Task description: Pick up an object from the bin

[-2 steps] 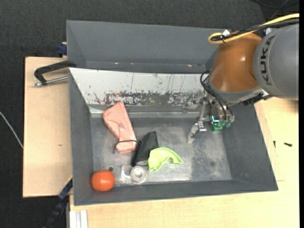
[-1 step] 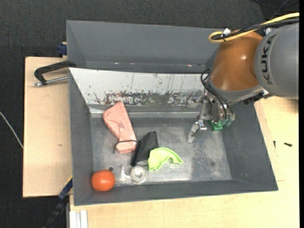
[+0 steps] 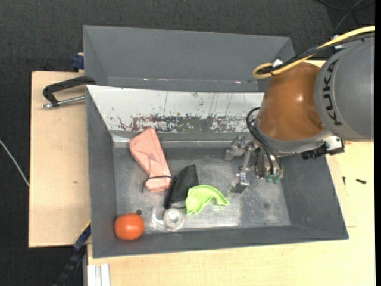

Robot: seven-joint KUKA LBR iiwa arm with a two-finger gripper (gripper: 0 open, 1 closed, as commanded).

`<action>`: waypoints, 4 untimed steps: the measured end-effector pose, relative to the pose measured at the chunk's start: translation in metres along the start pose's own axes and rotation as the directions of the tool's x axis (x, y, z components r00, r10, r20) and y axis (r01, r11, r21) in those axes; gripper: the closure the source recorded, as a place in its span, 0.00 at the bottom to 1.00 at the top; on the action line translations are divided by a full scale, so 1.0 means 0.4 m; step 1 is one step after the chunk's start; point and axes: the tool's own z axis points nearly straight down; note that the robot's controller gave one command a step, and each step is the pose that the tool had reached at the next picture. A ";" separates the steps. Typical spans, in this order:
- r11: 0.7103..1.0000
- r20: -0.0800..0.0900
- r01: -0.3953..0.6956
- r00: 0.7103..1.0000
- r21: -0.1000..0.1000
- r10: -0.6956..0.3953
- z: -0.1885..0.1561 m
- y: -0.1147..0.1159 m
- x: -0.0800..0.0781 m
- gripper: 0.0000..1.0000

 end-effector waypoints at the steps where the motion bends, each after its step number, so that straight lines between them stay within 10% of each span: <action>1: 0.999 -0.002 -0.051 0.999 0.000 0.051 0.079 0.006 0.062 0.00; 2: 0.995 0.000 -0.099 0.995 -0.001 0.099 0.032 0.092 0.106 0.00; 3: 1.000 0.001 -0.005 1.000 -0.001 0.005 0.184 0.147 0.100 0.00; 4: 1.000 0.009 0.029 1.000 -0.001 -0.029 0.175 0.154 0.116 1.00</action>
Offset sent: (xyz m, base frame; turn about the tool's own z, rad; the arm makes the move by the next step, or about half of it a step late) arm -0.0387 0.0438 -0.0114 0.1005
